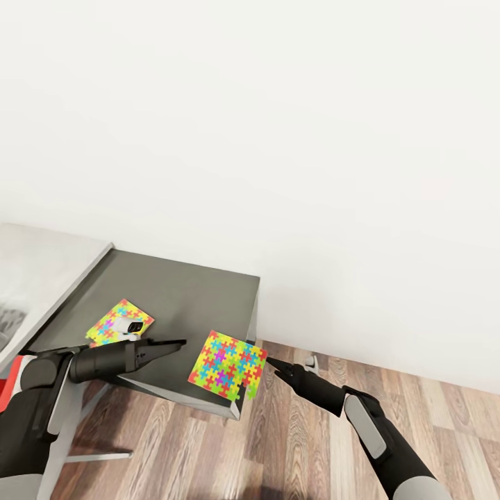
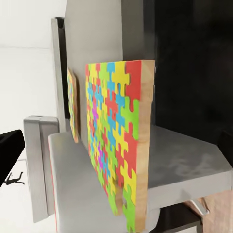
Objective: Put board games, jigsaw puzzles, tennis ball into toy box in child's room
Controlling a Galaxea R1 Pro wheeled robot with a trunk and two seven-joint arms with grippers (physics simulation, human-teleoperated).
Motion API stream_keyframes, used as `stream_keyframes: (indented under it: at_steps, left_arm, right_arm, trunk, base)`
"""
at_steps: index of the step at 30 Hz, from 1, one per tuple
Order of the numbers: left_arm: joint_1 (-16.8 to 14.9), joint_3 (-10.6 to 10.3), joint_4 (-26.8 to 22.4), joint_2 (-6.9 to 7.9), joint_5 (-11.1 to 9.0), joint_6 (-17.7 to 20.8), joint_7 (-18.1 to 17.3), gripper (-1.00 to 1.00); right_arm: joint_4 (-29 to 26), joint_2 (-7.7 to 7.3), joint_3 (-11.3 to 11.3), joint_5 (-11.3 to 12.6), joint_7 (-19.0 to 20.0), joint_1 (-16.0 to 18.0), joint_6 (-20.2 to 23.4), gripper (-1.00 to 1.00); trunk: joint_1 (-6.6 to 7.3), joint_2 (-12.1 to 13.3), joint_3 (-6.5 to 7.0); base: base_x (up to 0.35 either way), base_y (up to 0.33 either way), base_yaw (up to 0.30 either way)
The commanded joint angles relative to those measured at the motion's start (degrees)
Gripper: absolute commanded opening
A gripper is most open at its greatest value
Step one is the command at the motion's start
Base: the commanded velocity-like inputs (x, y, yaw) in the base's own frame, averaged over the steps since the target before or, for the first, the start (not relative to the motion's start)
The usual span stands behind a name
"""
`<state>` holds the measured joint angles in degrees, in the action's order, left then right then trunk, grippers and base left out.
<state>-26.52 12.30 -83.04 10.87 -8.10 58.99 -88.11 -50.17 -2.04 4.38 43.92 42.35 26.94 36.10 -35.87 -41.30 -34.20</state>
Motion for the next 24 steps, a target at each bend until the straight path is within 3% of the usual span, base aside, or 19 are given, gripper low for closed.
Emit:
stream_keyframes:
  at_steps: [1, 11, 24]
  left_arm:
    - [0.0, 0.0, 0.0, 0.02, 0.0, 0.6, -0.2, 1.0]
    - [0.0, 0.0, 0.0, 0.03, 0.0, 0.6, -0.2, 1.0]
    - [0.0, 0.4, 0.0, 0.29, 0.0, 0.5, -0.3, 1.0]
  right_arm:
    - [0.0, 0.0, 0.1, 0.5, -0.2, 0.0, 0.4, 1.0]
    - [-0.1, 0.43, 0.2, 0.2, -0.5, 0.1, 0.6, 1.0]
    - [0.0, 0.64, 0.2, 0.0, -0.5, 0.3, 0.6, 1.0]
  trunk:
    - [-0.24, -0.5, -0.24]
    - [-2.43, -4.5, -2.03]
    - [-2.43, -4.5, -2.03]
  base:
    - [0.0, 0.0, 0.0]
    - [0.0, 0.0, 0.0]
    - [0.026, 0.035, 0.0]
